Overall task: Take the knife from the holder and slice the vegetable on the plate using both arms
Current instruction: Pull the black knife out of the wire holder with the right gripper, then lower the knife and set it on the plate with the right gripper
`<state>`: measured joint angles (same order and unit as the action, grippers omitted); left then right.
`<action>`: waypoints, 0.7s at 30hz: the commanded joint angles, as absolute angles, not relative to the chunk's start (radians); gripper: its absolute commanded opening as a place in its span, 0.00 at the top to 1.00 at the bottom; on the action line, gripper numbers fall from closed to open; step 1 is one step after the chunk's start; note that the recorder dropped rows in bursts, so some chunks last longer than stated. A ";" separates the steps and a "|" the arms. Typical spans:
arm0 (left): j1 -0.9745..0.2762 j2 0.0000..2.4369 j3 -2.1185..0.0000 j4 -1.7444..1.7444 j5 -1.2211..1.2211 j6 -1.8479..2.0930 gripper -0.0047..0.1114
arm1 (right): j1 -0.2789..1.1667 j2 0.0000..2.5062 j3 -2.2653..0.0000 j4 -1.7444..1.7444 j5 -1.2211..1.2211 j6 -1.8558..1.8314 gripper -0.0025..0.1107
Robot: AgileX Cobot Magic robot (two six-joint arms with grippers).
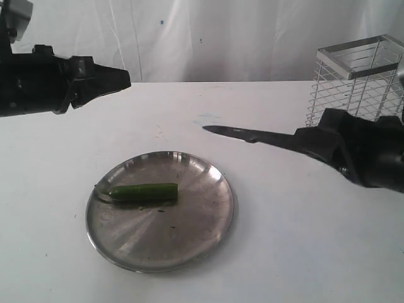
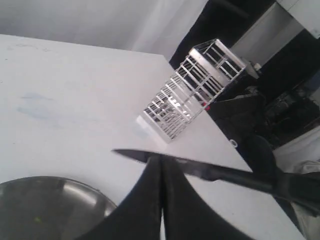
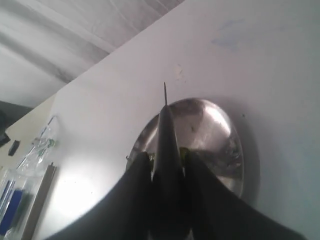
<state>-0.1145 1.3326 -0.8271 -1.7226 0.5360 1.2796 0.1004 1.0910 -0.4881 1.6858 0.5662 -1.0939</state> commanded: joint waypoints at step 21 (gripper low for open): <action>-0.105 1.314 -0.828 -1.744 0.704 1.320 0.96 | 0.100 1.507 -0.581 1.744 0.715 -1.182 0.98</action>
<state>-0.1071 1.3263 -0.8271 -1.7226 0.6826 1.3048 0.1004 1.4640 -0.5547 1.7396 0.6849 -1.1683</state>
